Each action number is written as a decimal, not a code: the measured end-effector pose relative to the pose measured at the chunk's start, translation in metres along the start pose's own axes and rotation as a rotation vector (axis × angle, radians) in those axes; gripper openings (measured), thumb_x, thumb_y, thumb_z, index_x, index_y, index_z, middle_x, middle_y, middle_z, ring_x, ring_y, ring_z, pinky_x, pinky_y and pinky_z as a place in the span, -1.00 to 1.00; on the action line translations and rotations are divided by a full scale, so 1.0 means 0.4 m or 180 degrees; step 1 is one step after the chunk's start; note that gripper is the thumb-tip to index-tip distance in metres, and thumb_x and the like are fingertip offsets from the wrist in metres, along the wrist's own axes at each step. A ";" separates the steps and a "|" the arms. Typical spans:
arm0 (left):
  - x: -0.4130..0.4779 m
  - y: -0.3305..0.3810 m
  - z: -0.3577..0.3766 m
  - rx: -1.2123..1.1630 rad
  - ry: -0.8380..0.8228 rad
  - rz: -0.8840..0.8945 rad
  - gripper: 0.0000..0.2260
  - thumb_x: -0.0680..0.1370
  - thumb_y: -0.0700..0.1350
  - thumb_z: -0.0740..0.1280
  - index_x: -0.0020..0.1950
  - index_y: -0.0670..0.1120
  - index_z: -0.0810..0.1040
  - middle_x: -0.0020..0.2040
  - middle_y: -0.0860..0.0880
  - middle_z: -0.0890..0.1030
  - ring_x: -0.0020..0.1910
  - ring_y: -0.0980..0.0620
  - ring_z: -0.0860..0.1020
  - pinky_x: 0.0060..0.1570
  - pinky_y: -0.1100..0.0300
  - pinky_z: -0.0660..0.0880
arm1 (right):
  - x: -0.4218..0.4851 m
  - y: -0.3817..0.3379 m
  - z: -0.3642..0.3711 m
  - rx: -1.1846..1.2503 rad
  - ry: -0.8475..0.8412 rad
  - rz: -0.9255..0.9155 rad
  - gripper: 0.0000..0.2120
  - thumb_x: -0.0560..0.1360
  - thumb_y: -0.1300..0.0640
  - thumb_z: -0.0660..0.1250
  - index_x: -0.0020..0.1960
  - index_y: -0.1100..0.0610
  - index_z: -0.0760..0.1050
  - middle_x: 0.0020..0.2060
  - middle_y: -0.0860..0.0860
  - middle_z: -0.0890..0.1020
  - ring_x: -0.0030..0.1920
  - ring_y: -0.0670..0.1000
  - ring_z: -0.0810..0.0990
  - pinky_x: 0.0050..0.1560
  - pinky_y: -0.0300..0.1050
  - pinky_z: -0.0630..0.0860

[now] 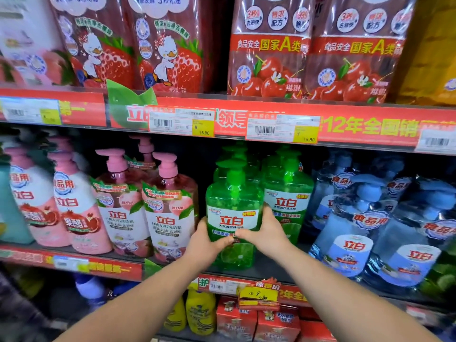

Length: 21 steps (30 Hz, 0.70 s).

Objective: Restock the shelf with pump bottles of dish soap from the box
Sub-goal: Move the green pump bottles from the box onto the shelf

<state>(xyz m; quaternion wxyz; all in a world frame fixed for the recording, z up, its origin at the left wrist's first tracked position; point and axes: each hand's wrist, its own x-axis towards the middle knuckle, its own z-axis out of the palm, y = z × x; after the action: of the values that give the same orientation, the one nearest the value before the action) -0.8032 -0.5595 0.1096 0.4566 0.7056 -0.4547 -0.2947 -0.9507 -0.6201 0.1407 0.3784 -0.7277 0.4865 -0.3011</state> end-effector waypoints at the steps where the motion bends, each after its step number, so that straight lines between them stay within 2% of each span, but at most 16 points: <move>1: 0.000 0.003 -0.001 0.0012 -0.0033 -0.0045 -0.36 0.41 -0.06 0.48 0.40 -0.06 0.27 0.25 0.00 0.54 0.19 0.01 0.51 0.18 0.07 0.48 | -0.002 0.001 0.001 -0.0009 0.0021 0.0011 -0.30 0.29 0.12 0.56 0.32 0.10 0.28 0.12 -0.05 0.52 0.13 -0.07 0.47 0.13 -0.18 0.37; 4: -0.002 0.011 -0.005 0.0073 -0.0054 -0.0149 -0.37 0.41 -0.06 0.48 0.40 -0.06 0.26 0.25 0.00 0.54 0.18 -0.01 0.52 0.17 0.05 0.49 | -0.005 -0.005 0.002 -0.0044 0.0055 0.0019 -0.30 0.29 0.11 0.56 0.32 0.10 0.28 0.18 0.00 0.53 0.18 -0.02 0.48 0.17 -0.13 0.39; 7: -0.014 0.019 -0.008 0.0028 -0.0023 -0.0200 -0.41 0.42 -0.08 0.47 0.37 -0.11 0.30 0.26 -0.05 0.53 0.20 -0.03 0.52 0.20 0.04 0.48 | -0.018 -0.023 -0.002 -0.0114 0.0050 -0.0001 -0.32 0.29 0.14 0.56 0.29 0.12 0.30 0.19 0.01 0.53 0.17 -0.04 0.47 0.17 -0.15 0.39; 9: -0.034 0.023 -0.013 0.0093 -0.0067 -0.0132 -0.43 0.44 -0.06 0.45 0.37 -0.11 0.31 0.28 -0.05 0.52 0.22 -0.03 0.50 0.21 0.08 0.47 | -0.039 -0.032 -0.008 -0.0167 0.0118 -0.0001 -0.28 0.29 0.14 0.56 0.33 0.12 0.28 0.24 0.06 0.49 0.27 0.03 0.45 0.27 -0.06 0.40; 11: -0.065 0.024 -0.034 0.0252 -0.0157 -0.0042 -0.37 0.46 -0.01 0.42 0.44 -0.13 0.24 0.35 -0.07 0.46 0.29 -0.04 0.45 0.26 0.10 0.41 | -0.073 -0.046 -0.018 -0.0349 0.0241 -0.0032 -0.18 0.32 0.10 0.54 0.44 0.13 0.18 0.33 0.11 0.40 0.37 0.09 0.36 0.36 0.03 0.33; 13: -0.101 0.017 -0.069 0.0498 -0.0294 0.0007 -0.30 0.47 0.04 0.39 0.49 -0.12 0.14 0.42 -0.10 0.38 0.36 -0.07 0.39 0.31 0.10 0.37 | -0.107 -0.058 -0.030 -0.0748 0.0418 -0.0193 -0.09 0.36 0.04 0.50 0.52 0.13 0.03 0.43 0.13 0.26 0.44 0.12 0.25 0.43 0.06 0.22; 16: -0.184 -0.017 -0.174 0.1173 -0.0246 0.0133 -0.31 0.46 0.13 0.36 0.49 -0.07 0.17 0.42 -0.09 0.38 0.30 -0.06 0.45 0.18 0.17 0.41 | -0.170 -0.093 -0.004 -0.1895 0.0638 -0.0891 -0.17 0.43 -0.05 0.41 0.53 0.12 0.04 0.48 0.12 0.18 0.49 0.13 0.15 0.47 0.05 0.13; 18: -0.258 -0.048 -0.262 0.1589 -0.0021 0.0215 -0.34 0.45 0.16 0.35 0.45 -0.05 0.23 0.40 -0.07 0.40 0.31 -0.06 0.44 0.21 0.12 0.42 | -0.211 -0.127 0.043 -0.2416 0.0463 -0.1147 -0.24 0.46 -0.10 0.35 0.52 0.10 0.08 0.49 0.10 0.17 0.49 0.12 0.14 0.47 0.09 0.17; 21: -0.421 -0.131 -0.424 0.2007 0.0377 0.0110 -0.42 0.44 0.15 0.35 0.38 -0.03 0.31 0.34 -0.08 0.44 0.31 -0.07 0.43 0.22 0.07 0.41 | -0.304 -0.215 0.192 -0.2629 -0.0148 -0.1211 -0.28 0.46 -0.19 0.29 0.50 0.04 0.11 0.48 0.04 0.19 0.49 0.09 0.14 0.42 0.11 0.23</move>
<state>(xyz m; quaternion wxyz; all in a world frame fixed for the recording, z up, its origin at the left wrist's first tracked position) -0.7122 -0.3334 0.1315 0.2461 0.8204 -0.5082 -0.0900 -0.8895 -0.4658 0.1638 0.0052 -0.9006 0.4148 -0.1296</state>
